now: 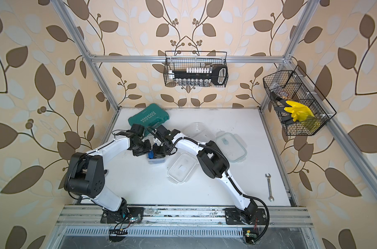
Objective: Wipe the insides of the lunch boxes
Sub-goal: Wipe the dirt inside the lunch box.
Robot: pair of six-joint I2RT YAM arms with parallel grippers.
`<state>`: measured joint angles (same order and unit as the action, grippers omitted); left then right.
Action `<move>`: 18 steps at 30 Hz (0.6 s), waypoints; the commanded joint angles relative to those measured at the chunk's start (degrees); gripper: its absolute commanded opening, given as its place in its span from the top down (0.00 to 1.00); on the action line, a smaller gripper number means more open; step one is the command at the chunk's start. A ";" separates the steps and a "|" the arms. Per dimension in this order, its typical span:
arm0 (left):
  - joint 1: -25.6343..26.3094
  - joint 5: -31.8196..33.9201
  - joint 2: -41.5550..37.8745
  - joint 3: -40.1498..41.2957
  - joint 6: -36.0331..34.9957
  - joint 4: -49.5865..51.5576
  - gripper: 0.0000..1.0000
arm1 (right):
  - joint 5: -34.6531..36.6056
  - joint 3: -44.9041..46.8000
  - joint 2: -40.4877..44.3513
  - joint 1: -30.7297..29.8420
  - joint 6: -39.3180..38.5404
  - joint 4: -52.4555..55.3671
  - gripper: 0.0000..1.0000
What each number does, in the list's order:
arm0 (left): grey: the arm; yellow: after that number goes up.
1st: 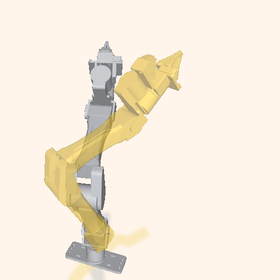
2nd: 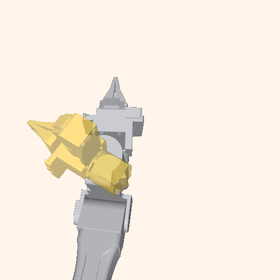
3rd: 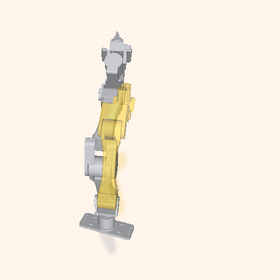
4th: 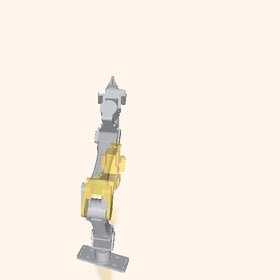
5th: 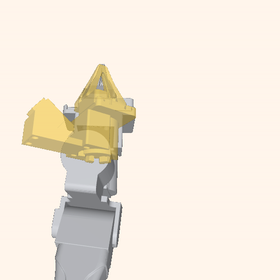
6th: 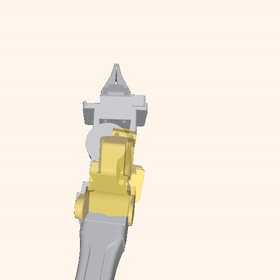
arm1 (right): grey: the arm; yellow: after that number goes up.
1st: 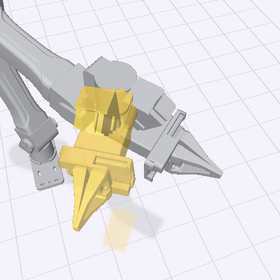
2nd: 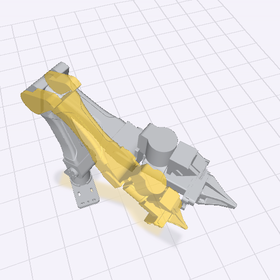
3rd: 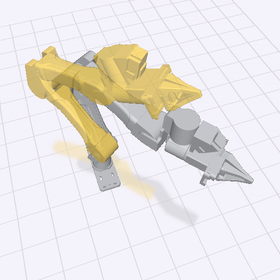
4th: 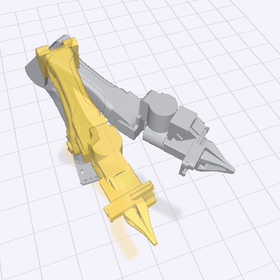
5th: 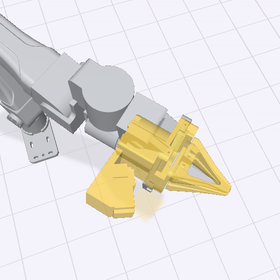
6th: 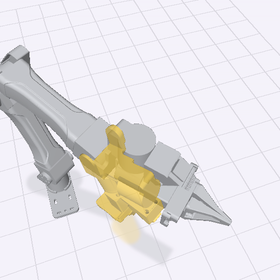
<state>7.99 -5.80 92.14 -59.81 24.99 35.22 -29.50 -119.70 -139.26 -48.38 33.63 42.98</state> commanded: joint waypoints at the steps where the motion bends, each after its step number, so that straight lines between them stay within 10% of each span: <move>1: -0.48 0.84 -1.13 -4.56 2.00 -8.76 0.89 | 1.18 -1.39 -1.94 -3.92 -10.81 21.69 1.00; 18: 5.72 -4.04 -1.35 3.55 1.03 -14.59 0.96 | 41.34 -14.63 -6.12 3.50 -17.72 32.53 1.00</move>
<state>13.54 -8.54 92.33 -57.23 25.80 24.43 0.89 -132.90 -141.38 -48.51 15.66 68.40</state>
